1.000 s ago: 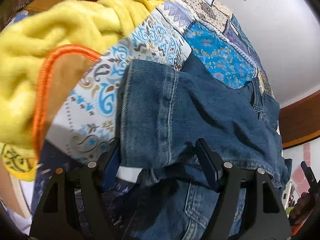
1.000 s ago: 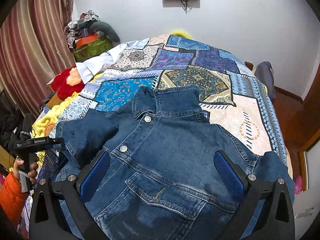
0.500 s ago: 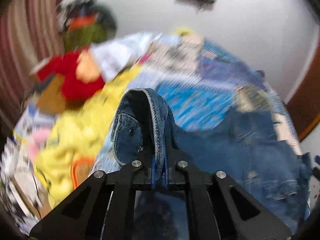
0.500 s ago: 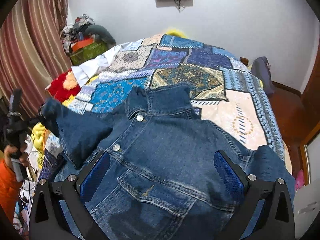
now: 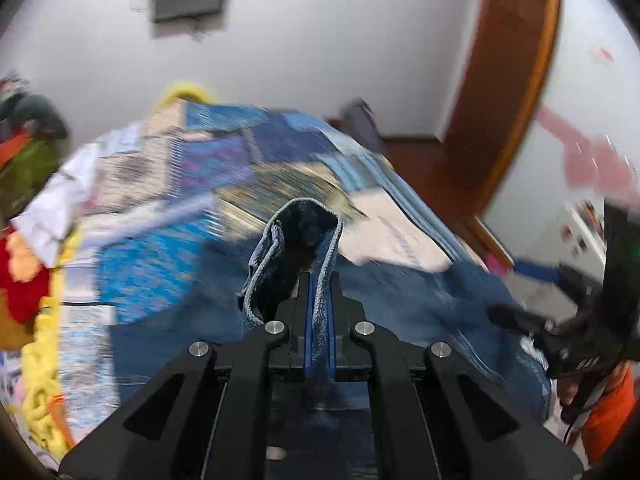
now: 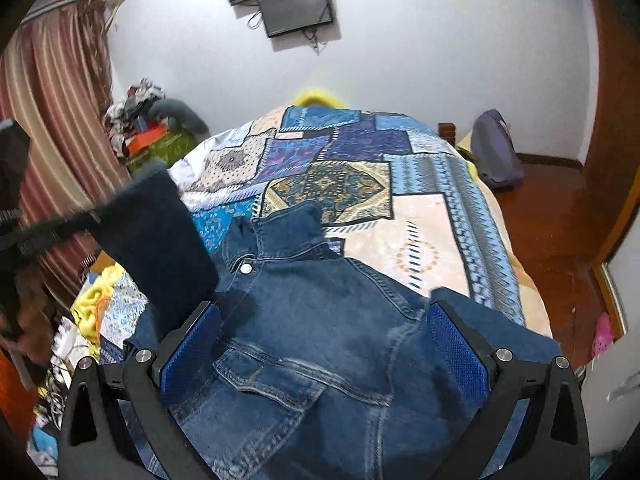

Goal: Fold large clothes

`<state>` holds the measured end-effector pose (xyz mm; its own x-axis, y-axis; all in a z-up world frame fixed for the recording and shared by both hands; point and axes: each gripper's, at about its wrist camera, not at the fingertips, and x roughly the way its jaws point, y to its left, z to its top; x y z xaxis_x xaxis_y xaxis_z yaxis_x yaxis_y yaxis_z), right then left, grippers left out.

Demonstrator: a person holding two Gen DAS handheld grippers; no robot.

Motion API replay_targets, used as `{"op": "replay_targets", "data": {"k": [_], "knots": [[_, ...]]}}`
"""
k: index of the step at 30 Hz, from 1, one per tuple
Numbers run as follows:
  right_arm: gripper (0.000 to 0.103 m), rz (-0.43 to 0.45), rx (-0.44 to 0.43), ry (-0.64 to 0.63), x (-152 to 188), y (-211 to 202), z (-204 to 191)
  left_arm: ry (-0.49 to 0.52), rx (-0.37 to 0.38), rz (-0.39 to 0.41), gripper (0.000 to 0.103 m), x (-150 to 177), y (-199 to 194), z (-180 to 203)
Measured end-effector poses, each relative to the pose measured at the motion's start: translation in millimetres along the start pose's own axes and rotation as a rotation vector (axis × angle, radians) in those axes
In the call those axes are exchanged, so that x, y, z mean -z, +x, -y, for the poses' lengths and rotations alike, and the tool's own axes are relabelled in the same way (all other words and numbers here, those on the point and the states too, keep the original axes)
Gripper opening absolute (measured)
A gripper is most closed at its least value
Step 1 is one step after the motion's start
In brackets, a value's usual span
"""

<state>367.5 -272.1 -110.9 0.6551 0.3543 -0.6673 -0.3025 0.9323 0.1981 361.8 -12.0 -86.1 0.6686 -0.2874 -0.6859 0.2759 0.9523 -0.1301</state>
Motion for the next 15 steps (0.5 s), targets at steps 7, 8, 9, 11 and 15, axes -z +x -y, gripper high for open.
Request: {"op": "replay_targets", "data": {"k": [7,8,9,11,15], "knots": [[0.103,0.001,0.039,0.046,7,-22,27,0.110,0.094,-0.186,0.005,46,58,73],[0.103,0.000,0.044,0.047,7,-23,28,0.111,0.097,-0.202,0.005,51,61,77],[0.103,-0.002,0.049,0.048,8,-25,30,0.108,0.100,-0.215,0.007,55,64,80],[0.103,-0.012,0.050,0.048,8,-26,32,0.105,0.118,-0.225,0.011,59,62,85],[0.103,-0.041,0.028,0.045,9,-21,32,0.092,0.163,-0.187,0.031,46,47,79]]}}
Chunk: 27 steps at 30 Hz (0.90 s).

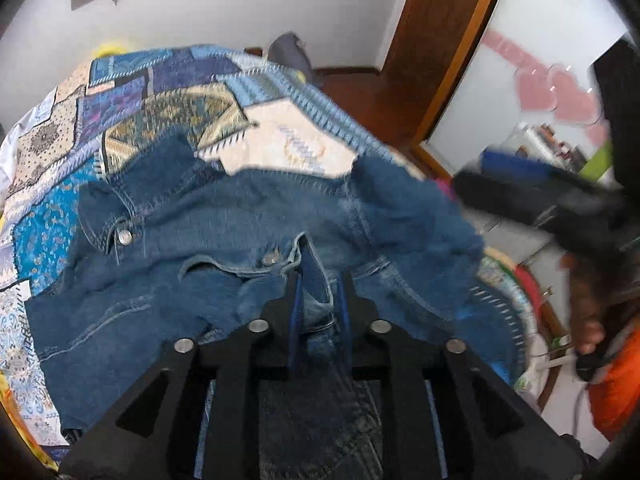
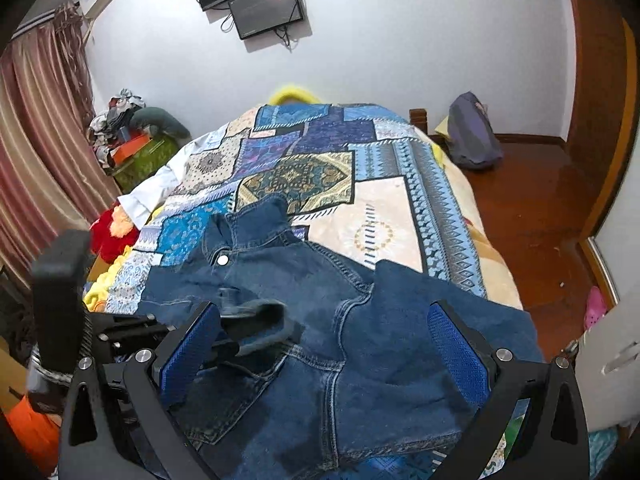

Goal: Fold large clothes

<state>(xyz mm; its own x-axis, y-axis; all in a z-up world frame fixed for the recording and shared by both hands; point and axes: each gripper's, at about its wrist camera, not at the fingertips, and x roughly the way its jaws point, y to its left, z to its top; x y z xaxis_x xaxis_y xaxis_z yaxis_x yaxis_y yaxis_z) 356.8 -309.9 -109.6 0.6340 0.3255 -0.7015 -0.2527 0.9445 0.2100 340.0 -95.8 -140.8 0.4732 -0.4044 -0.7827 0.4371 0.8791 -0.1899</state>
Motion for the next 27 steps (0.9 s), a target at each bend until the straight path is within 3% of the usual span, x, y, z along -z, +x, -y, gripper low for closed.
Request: {"op": "replay_targets", "data": {"k": [1,3,4,6,10,14,17,21,22,23,25,27], "knots": [[0.103,-0.010,-0.009,-0.002,0,3,-1,0.001,-0.030,0.030,0.056,-3,-12,-4],[0.103,-0.037,-0.036,0.001,-1,12,-6,-0.005,-0.089,0.108,0.079,-6,-35,-15],[0.103,-0.053,-0.049,0.005,-1,19,-8,-0.011,-0.117,0.148,0.081,-6,-47,-23],[0.103,-0.097,-0.085,0.016,0,33,-13,-0.018,-0.196,0.176,0.084,-3,-60,-41],[0.103,-0.205,-0.154,0.062,6,68,-22,-0.039,-0.368,0.157,0.086,15,-68,-89],[0.102,-0.312,-0.207,0.108,11,106,-32,-0.114,-0.453,0.073,0.086,49,-54,-144],[0.093,-0.392,-0.228,0.152,16,134,-34,-0.184,-0.474,-0.005,0.086,78,-35,-184],[0.076,-0.483,-0.207,0.213,25,166,-31,-0.296,-0.466,-0.083,0.086,113,-7,-225],[0.065,-0.487,-0.194,0.215,26,169,-31,-0.322,-0.460,-0.093,0.086,122,-3,-232],[0.060,-0.486,-0.178,0.223,25,173,-30,-0.342,-0.454,-0.103,0.086,129,-1,-238],[0.036,-0.482,-0.183,0.236,20,175,-30,-0.362,-0.443,-0.120,0.086,136,3,-243],[0.033,-0.452,-0.202,0.233,10,172,-33,-0.365,-0.423,-0.128,0.086,139,7,-244]]}}
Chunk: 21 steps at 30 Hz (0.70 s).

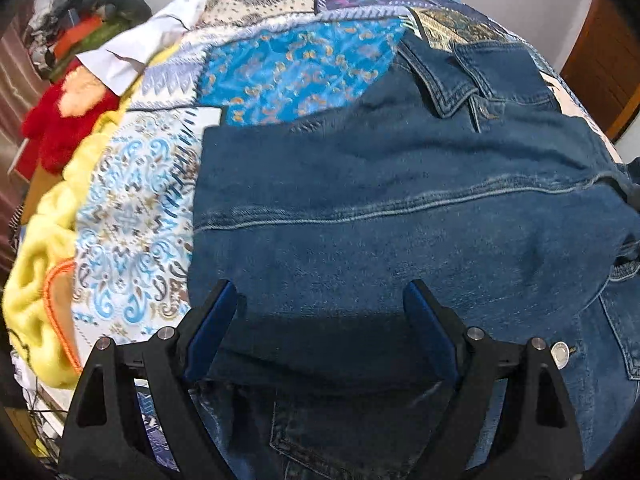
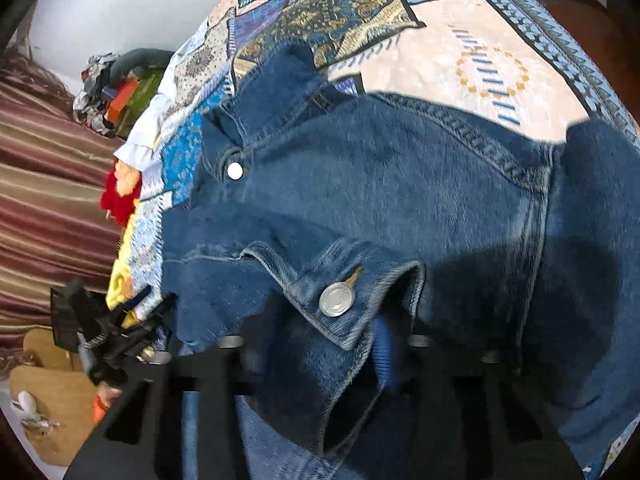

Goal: Fold large clothes

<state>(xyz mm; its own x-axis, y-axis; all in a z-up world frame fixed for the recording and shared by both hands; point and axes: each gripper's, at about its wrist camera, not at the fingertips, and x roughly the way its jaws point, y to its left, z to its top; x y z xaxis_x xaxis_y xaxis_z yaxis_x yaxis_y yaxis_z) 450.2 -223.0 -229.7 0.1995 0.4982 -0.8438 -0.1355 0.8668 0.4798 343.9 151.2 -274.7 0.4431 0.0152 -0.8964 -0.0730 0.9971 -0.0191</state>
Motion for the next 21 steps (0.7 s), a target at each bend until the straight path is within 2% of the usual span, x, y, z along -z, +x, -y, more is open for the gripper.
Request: {"op": "replay_targets", "data": {"k": [6,9,11,13,17,20,21], "knots": [[0.030,0.141,0.008,-0.193,-19,-46,-50,0.047,0.060,0.047,0.086,-10,-17,17],[0.030,0.198,0.066,-0.306,-20,-57,-72,0.083,0.093,0.056,0.086,-14,-22,33],[0.030,0.190,0.107,-0.330,-19,-54,-71,0.116,0.096,0.042,0.086,-15,-19,45],[0.031,0.172,0.183,-0.341,-17,-42,-65,0.148,0.069,0.024,0.086,-13,-12,55],[0.032,0.074,0.291,-0.333,-7,-10,-36,0.160,0.039,0.022,0.087,-9,-4,60],[0.045,0.032,0.346,-0.340,4,3,-21,0.141,0.051,0.016,0.089,-8,-2,56],[0.055,0.049,0.373,-0.355,8,2,-19,0.134,0.056,0.012,0.089,-8,-1,55]]}}
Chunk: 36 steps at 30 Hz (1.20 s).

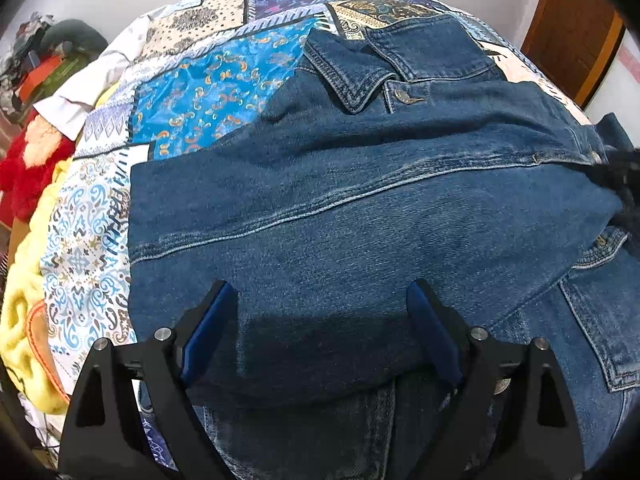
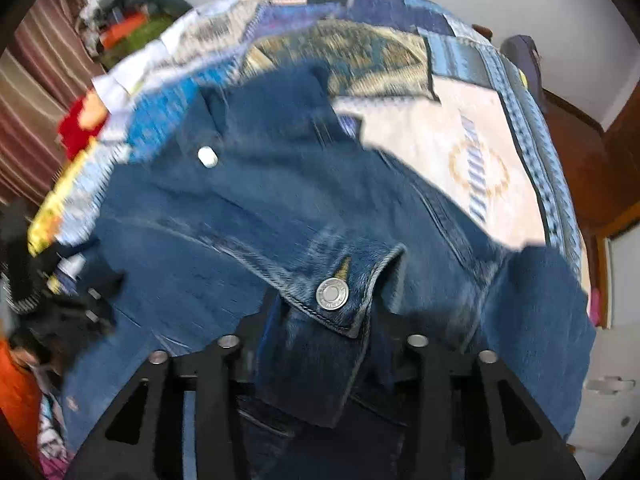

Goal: Fold large clothes

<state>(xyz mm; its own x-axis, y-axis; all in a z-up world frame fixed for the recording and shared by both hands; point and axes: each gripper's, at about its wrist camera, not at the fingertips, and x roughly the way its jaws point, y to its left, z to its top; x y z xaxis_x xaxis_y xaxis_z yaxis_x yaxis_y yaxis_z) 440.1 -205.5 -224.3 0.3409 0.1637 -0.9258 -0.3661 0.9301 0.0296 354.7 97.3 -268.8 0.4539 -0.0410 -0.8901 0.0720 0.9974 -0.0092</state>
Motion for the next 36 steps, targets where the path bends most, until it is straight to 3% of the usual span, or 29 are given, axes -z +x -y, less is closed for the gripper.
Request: {"op": "replay_targets", "data": {"k": [1,2,8,12,18,23,27,36], "knots": [[0.064,0.013,0.020,-0.009,3,-3,0,-0.005,0.003,-0.001,0.089,0,1,-1],[0.065,0.034,0.033,-0.024,6,-8,0,-0.008,0.003,-0.001,0.090,0,1,-1],[0.066,0.130,0.043,-0.004,18,-58,18,0.025,-0.037,0.021,0.089,-3,-7,5],[0.067,0.210,0.038,0.076,26,-97,48,0.015,-0.041,0.087,0.089,-15,-29,8],[0.085,0.297,0.056,0.274,59,-141,117,-0.016,0.016,0.228,0.089,-50,-77,22],[0.085,0.267,0.074,0.464,98,-142,179,0.019,0.068,0.295,0.089,-78,-98,53],[0.085,0.175,0.035,0.622,137,-115,223,0.072,0.095,0.294,0.089,-89,-92,84],[0.085,0.051,-0.118,0.863,196,-41,266,0.153,0.148,0.121,0.089,-86,-29,136]]}}
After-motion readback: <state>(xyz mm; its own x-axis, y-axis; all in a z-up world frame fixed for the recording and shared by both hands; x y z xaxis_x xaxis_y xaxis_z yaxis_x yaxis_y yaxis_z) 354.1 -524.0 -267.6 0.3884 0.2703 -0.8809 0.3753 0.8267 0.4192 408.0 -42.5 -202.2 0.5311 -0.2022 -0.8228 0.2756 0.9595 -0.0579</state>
